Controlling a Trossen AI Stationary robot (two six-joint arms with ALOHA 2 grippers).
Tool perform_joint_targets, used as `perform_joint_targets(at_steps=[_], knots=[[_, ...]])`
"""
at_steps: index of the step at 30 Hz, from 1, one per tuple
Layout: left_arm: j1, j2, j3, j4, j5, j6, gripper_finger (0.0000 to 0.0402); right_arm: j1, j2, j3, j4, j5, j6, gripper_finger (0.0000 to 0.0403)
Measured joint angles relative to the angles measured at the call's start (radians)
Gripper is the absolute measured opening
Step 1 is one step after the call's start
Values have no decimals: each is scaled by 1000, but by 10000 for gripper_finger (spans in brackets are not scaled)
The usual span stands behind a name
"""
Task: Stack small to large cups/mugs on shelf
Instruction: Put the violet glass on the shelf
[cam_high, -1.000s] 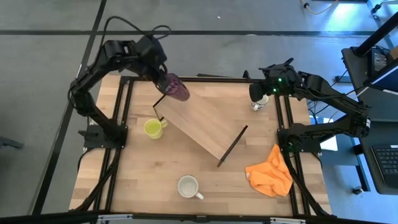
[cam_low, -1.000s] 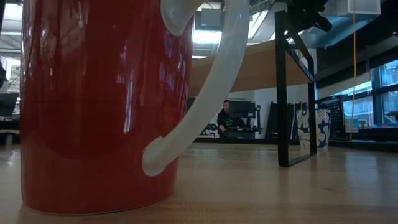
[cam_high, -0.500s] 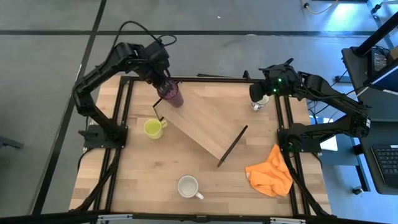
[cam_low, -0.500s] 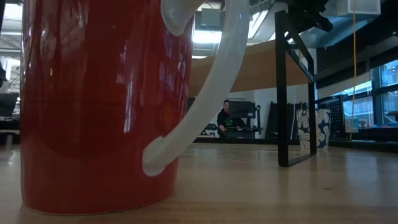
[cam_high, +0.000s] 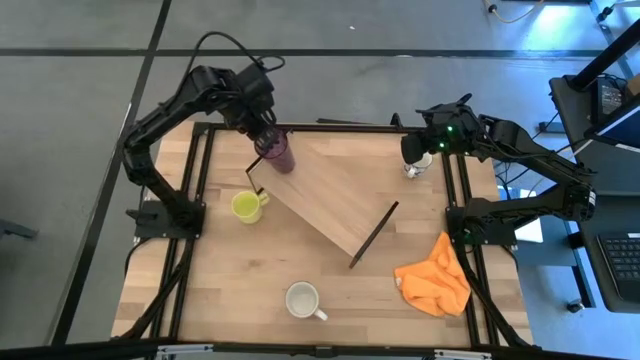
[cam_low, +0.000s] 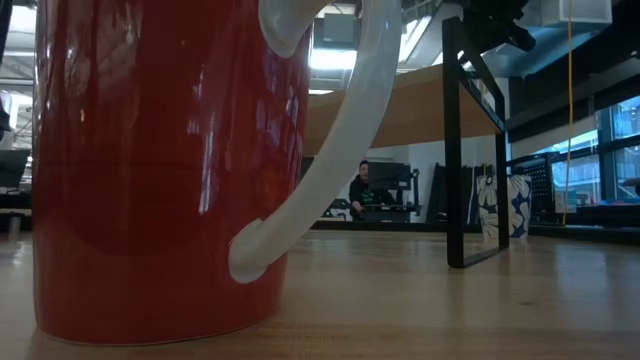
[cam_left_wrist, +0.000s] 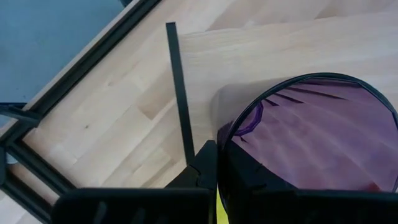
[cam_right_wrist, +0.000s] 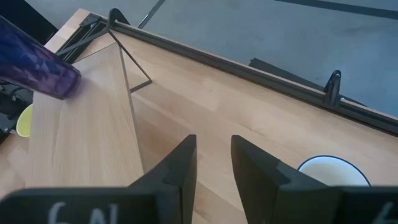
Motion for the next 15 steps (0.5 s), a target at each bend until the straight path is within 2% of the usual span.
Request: perform_joint_targets(at_steps=[5,15], knots=[[-1,2,-9,0,3,-13,2,0,0,0,0,0,1,101],[-1,-5,-9,0,3,-30,56,0,0,0,0,0,-2,101]])
